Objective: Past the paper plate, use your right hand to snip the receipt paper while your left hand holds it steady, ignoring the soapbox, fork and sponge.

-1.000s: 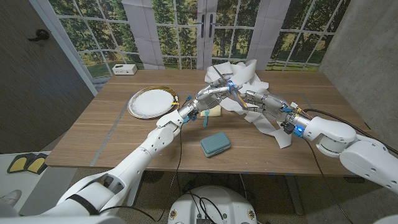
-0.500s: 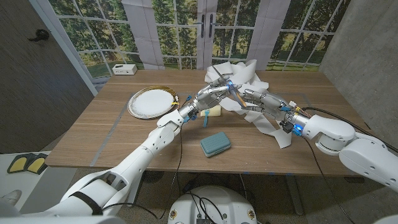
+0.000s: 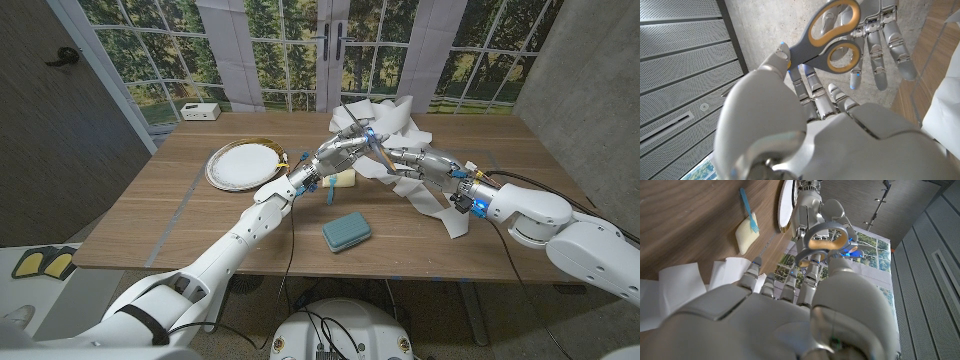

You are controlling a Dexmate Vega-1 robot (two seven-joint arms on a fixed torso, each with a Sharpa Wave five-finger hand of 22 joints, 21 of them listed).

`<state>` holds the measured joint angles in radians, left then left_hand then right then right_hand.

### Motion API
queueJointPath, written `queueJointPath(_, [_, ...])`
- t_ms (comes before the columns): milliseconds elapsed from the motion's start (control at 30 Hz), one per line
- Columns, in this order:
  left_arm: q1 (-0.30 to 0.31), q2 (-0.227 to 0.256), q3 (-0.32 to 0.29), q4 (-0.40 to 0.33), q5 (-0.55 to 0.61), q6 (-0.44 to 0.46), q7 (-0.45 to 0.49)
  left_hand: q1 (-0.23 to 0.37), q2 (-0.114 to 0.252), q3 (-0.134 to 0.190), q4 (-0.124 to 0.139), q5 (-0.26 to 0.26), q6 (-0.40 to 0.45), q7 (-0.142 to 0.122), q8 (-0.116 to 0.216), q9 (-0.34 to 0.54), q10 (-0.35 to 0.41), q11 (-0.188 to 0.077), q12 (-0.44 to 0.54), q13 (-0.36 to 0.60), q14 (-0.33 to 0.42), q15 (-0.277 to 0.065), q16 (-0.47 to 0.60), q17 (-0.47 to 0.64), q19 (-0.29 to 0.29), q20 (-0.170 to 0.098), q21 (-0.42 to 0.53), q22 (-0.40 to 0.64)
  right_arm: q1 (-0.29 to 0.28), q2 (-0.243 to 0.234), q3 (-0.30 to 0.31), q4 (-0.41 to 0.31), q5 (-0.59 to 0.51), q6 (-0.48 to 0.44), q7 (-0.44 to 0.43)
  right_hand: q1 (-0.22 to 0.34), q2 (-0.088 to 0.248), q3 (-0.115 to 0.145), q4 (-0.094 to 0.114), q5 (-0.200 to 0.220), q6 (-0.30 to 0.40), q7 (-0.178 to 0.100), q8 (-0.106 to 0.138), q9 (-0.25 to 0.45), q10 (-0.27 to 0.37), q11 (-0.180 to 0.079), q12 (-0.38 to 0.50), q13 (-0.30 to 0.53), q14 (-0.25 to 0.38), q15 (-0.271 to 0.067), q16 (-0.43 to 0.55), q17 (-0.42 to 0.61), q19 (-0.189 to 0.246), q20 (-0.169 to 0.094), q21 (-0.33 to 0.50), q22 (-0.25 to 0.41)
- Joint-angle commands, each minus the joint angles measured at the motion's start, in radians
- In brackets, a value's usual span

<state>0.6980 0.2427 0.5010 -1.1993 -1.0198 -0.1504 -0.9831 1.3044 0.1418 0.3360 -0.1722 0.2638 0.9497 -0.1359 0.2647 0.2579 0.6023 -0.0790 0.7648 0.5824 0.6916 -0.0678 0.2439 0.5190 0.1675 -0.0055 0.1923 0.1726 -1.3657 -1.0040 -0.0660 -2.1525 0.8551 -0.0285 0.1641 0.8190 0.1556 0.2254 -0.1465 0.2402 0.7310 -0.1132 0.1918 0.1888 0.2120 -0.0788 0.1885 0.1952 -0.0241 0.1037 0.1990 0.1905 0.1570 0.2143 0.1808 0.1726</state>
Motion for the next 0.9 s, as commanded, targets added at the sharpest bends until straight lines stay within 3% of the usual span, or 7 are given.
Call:
queueJointPath(33, [0.004,0.002,-0.004,-0.006,0.007,-0.009,-0.004,0.002,0.009,0.000,0.006,0.002,0.003,-0.005,0.009,0.004,0.123,-0.115,-0.004,-0.001,-0.001,-0.174,-0.001,0.002,-0.004,0.000,0.000,0.000,0.020,0.008,-0.021,0.020,0.006,0.029,0.047,0.023,-0.003,0.009,-0.014,0.020,-0.018,0.005,-0.008,0.004,-0.014,0.003,-0.004,0.002,-0.013,0.008,-0.005,-0.001,-0.011,0.002,0.002,0.000])
queueJointPath(233, [0.003,0.002,-0.005,-0.004,0.007,-0.017,-0.011,0.002,0.008,0.000,0.006,0.002,0.003,-0.005,0.009,0.004,0.125,-0.116,-0.005,-0.001,-0.002,-0.174,-0.002,0.001,-0.006,0.003,-0.001,0.000,0.023,0.003,-0.025,0.019,0.000,0.034,0.046,0.023,-0.015,0.015,-0.012,0.044,-0.046,0.013,-0.013,0.004,-0.031,0.017,-0.004,0.002,-0.026,0.021,-0.007,-0.001,-0.026,0.002,0.000,0.000])
queueJointPath(633, [-0.001,-0.008,0.001,0.000,0.004,-0.019,-0.038,0.002,0.010,-0.002,0.007,-0.002,0.010,-0.011,0.013,0.006,0.126,-0.116,-0.013,-0.005,0.000,-0.174,0.002,0.005,-0.008,0.008,-0.001,0.000,0.021,0.005,-0.029,0.031,0.011,0.047,0.058,0.021,-0.031,0.012,-0.012,0.050,-0.047,0.005,-0.008,0.004,-0.037,0.007,-0.002,0.002,-0.034,0.016,-0.007,-0.001,-0.038,0.002,-0.001,0.000])
queueJointPath(767, [0.000,-0.006,0.002,-0.004,0.007,-0.023,-0.042,0.003,0.010,-0.003,0.007,-0.003,0.014,-0.010,0.015,0.006,0.126,-0.116,-0.017,-0.007,0.000,-0.174,0.003,0.006,-0.008,0.007,-0.001,0.000,0.026,0.001,-0.034,0.041,-0.001,0.062,0.076,-0.009,-0.035,0.004,0.006,0.066,-0.063,0.036,-0.009,0.004,-0.056,0.027,-0.003,0.002,-0.048,0.032,-0.005,0.003,-0.049,0.003,0.000,0.000])
queueJointPath(900, [-0.002,-0.005,0.003,-0.005,0.008,-0.025,-0.048,0.004,0.010,-0.004,0.007,-0.005,0.017,-0.011,0.017,0.007,0.128,-0.116,-0.018,-0.007,0.000,-0.174,0.004,0.008,-0.009,0.007,-0.001,0.000,0.029,0.004,-0.038,0.047,0.004,0.070,0.086,-0.020,-0.018,0.018,0.014,0.103,-0.089,0.057,-0.012,0.004,-0.069,0.044,-0.002,0.002,-0.059,0.039,-0.003,0.008,-0.066,0.003,-0.001,0.000])
